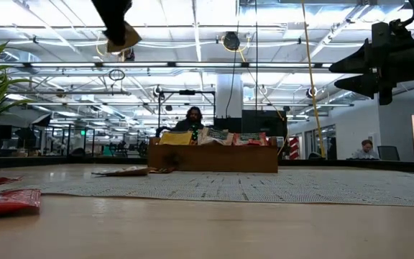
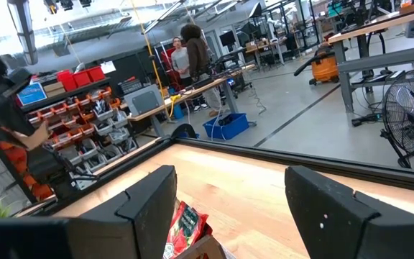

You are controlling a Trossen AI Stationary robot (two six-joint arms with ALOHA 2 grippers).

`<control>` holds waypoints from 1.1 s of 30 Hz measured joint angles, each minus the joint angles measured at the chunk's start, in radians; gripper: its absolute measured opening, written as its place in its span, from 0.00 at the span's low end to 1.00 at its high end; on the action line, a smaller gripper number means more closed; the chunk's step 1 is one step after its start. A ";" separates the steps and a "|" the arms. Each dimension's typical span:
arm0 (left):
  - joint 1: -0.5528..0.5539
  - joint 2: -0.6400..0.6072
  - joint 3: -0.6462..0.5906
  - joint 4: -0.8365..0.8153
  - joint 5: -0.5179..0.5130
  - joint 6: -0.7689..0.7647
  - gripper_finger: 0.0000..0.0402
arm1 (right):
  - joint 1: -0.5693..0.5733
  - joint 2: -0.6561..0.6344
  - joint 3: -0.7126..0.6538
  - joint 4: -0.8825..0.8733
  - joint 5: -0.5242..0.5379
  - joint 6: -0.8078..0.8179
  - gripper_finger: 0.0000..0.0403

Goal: Pick & Place Tea
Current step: Put the gold tea bag into the middle section of the wooden organizer

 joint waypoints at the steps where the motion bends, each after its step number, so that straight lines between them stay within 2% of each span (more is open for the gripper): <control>1: 0.000 0.014 0.013 0.000 -0.012 0.015 0.02 | 0.000 0.000 0.000 0.000 0.000 0.000 0.60; 17: 0.071 0.347 0.343 0.018 -0.084 0.303 0.02 | 0.000 0.000 0.000 0.000 0.000 0.000 0.60; 20: 0.084 0.387 0.359 0.050 -0.117 0.359 0.02 | 0.000 0.000 0.000 0.000 0.000 0.000 0.60; 27: 0.122 0.458 0.359 0.136 -0.123 0.474 0.02 | 0.000 0.000 0.000 0.000 0.000 0.000 0.60; 33: 0.154 0.513 0.358 0.202 -0.111 0.498 0.02 | 0.000 0.000 0.000 0.000 0.000 0.000 0.60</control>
